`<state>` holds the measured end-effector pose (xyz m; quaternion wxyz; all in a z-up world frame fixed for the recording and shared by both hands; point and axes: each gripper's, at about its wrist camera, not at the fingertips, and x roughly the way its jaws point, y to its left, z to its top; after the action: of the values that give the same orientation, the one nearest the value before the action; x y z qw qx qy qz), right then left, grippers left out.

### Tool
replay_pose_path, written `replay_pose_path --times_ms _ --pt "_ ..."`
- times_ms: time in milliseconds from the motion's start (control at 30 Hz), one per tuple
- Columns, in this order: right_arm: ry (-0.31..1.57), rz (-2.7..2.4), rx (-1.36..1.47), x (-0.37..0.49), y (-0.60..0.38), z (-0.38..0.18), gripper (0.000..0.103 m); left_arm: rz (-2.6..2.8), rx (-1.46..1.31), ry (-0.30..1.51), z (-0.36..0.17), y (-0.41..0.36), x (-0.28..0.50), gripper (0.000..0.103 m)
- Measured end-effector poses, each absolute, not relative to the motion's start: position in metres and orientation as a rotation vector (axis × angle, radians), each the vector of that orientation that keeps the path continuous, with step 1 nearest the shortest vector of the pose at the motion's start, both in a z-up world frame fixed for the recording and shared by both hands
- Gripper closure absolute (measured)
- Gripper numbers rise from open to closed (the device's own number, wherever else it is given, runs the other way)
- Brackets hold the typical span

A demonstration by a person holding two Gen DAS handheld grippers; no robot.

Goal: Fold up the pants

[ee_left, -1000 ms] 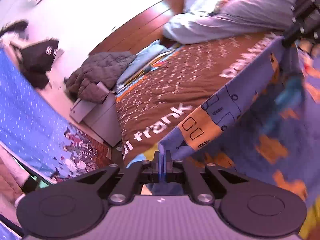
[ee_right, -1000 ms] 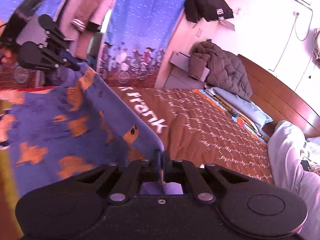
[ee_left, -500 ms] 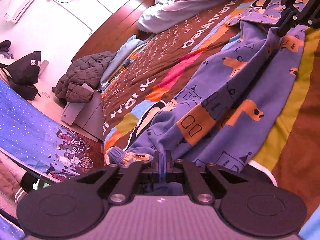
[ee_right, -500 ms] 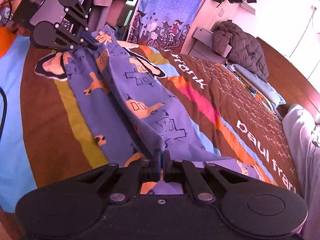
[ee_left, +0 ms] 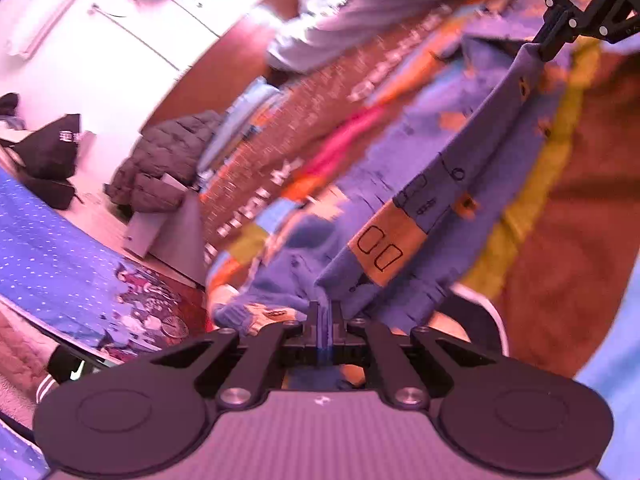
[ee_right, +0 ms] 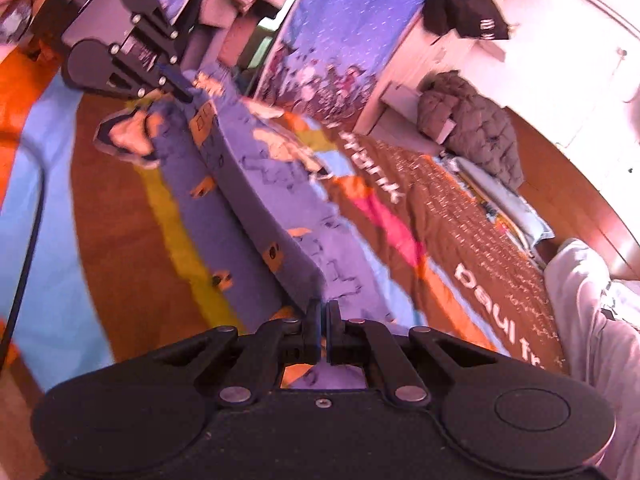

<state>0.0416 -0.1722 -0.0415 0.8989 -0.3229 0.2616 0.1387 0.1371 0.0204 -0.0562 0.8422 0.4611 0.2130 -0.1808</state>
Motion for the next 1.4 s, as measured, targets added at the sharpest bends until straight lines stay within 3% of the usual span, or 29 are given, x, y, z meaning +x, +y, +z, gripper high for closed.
replay_pose_path --times_ms 133,200,267,467,633,733,800,833,1067,1133,1167,1200,1233,1267,1333,1400 --pt "0.609 0.294 -0.668 0.048 -0.167 -0.053 0.101 -0.409 0.967 0.499 -0.055 0.022 0.140 0.090" --pt "0.610 0.295 -0.648 0.046 -0.169 -0.048 0.090 -0.425 0.909 0.539 -0.046 0.030 0.143 0.071" --pt "0.599 0.293 -0.642 0.041 -0.170 -0.042 0.082 -0.425 0.818 0.599 -0.033 0.043 0.149 0.061" --pt "0.593 0.333 -0.687 0.035 -0.162 -0.041 0.075 -0.370 0.362 0.845 -0.002 0.086 0.175 0.060" --pt "0.599 0.385 -0.764 0.043 -0.142 -0.053 0.072 -0.305 0.011 0.956 -0.007 0.116 0.206 0.050" --pt "0.598 0.403 -0.787 0.046 -0.135 -0.055 0.072 -0.274 -0.084 0.947 -0.009 0.126 0.213 0.044" --pt "0.589 0.408 -0.796 0.046 -0.133 -0.054 0.069 -0.265 -0.102 0.915 -0.006 0.129 0.214 0.025" --pt "0.589 0.408 -0.795 0.047 -0.134 -0.055 0.069 -0.258 -0.109 0.910 -0.005 0.130 0.215 0.021" --pt "0.581 0.394 -0.826 0.049 -0.133 -0.061 0.063 -0.136 -0.212 0.995 -0.019 0.138 0.230 0.013" --pt "0.577 0.392 -0.848 0.051 -0.129 -0.065 0.064 -0.083 -0.270 1.002 -0.029 0.143 0.233 0.018" --pt "0.572 0.394 -0.869 0.051 -0.126 -0.067 0.066 -0.052 -0.289 0.991 -0.032 0.143 0.234 0.032" --pt "0.564 0.393 -0.901 0.051 -0.123 -0.070 0.066 -0.019 -0.293 0.977 -0.033 0.142 0.235 0.059" --pt "0.557 0.390 -0.927 0.051 -0.121 -0.071 0.067 -0.005 -0.299 0.970 -0.032 0.141 0.236 0.070" --pt "0.558 0.393 -0.942 0.052 -0.120 -0.072 0.074 -0.007 -0.328 0.968 -0.032 0.141 0.236 0.089" --pt "0.568 0.377 -0.967 0.058 -0.118 -0.075 0.099 -0.005 -0.401 0.945 -0.026 0.144 0.232 0.095" --pt "0.560 0.380 -0.948 0.060 -0.120 -0.073 0.102 0.013 -0.411 0.898 -0.016 0.144 0.225 0.097"
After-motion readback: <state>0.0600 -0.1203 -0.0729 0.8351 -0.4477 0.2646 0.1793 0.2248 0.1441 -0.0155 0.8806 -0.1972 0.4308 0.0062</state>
